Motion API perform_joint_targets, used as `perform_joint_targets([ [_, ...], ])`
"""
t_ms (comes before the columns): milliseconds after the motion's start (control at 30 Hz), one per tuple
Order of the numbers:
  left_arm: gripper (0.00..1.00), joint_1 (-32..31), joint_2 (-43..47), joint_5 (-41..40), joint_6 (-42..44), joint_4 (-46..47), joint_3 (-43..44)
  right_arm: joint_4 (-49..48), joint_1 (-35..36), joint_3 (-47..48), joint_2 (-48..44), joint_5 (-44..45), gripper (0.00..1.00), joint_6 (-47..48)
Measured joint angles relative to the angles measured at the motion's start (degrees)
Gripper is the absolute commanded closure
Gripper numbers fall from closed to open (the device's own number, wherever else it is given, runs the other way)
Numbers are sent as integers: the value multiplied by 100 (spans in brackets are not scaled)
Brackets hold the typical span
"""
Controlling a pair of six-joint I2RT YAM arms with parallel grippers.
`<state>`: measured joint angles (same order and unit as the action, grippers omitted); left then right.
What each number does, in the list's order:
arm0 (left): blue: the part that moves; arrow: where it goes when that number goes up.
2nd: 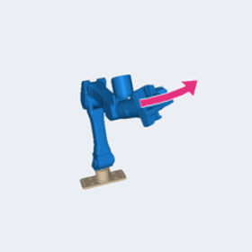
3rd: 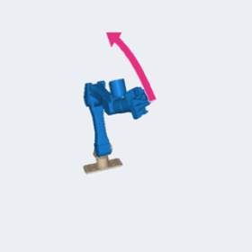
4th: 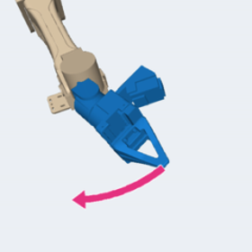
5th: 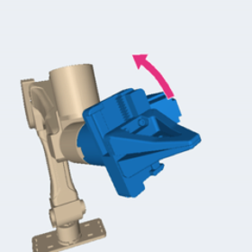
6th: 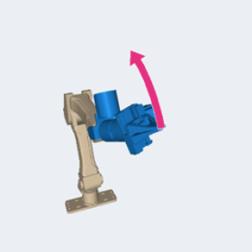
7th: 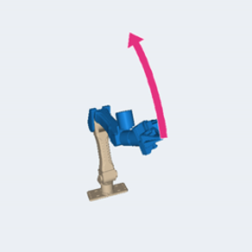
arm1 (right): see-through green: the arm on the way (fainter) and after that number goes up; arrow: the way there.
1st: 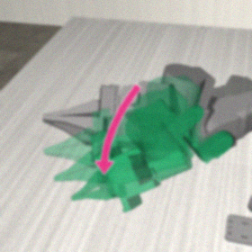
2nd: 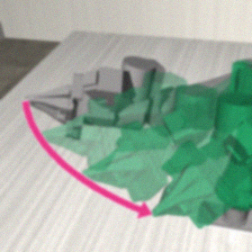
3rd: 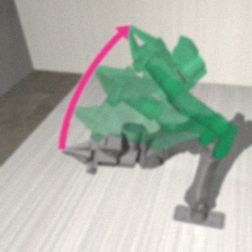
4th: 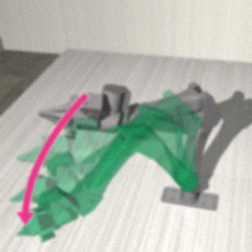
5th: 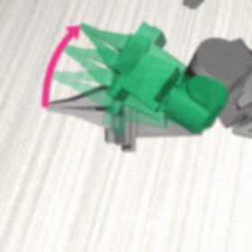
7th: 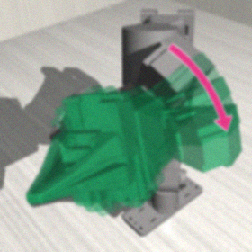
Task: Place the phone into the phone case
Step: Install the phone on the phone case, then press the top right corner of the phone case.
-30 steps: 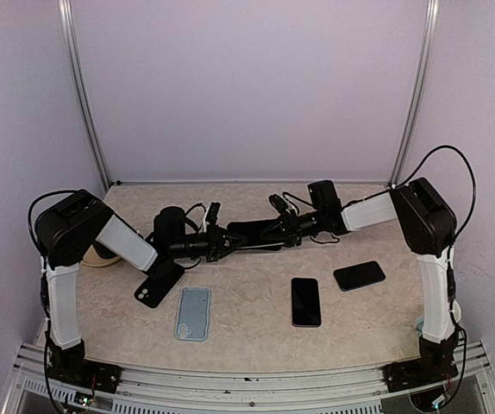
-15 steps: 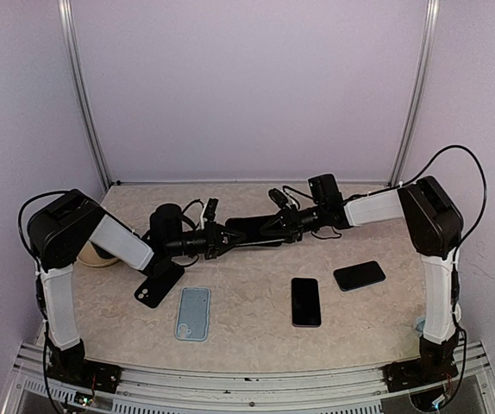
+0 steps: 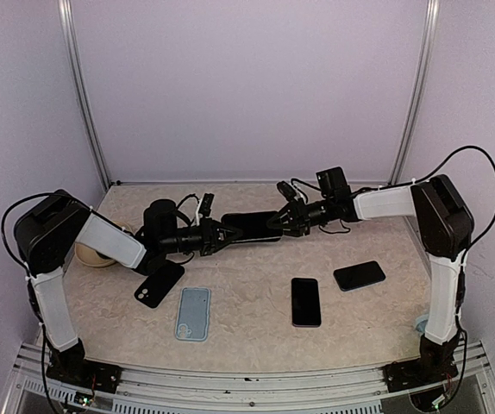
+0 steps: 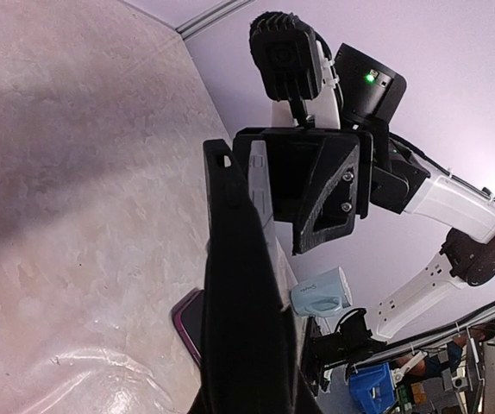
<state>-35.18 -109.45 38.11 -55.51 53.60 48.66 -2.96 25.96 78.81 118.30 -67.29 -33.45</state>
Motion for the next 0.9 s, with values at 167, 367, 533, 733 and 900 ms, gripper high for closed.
perform_joint_targets([
  [167, 100, 7, 111, -26, 37, -76, -76, 98, -24, -44, -37, 66, 60, 103],
  [367, 100, 11, 264, -66, 55, -181, -125, 354, -70, -68, -179, 243, 58, 238],
  [533, 100, 11, 369, -87, 96, -258, -149, 540, -81, -68, -313, 380, 57, 385],
  [733, 100, 11, 476, -98, 190, -317, -157, 713, -166, -81, -470, 459, 56, 538],
  [900, 100, 11, 629, -87, 212, -321, -177, 804, -289, -160, -647, 527, 55, 623],
])
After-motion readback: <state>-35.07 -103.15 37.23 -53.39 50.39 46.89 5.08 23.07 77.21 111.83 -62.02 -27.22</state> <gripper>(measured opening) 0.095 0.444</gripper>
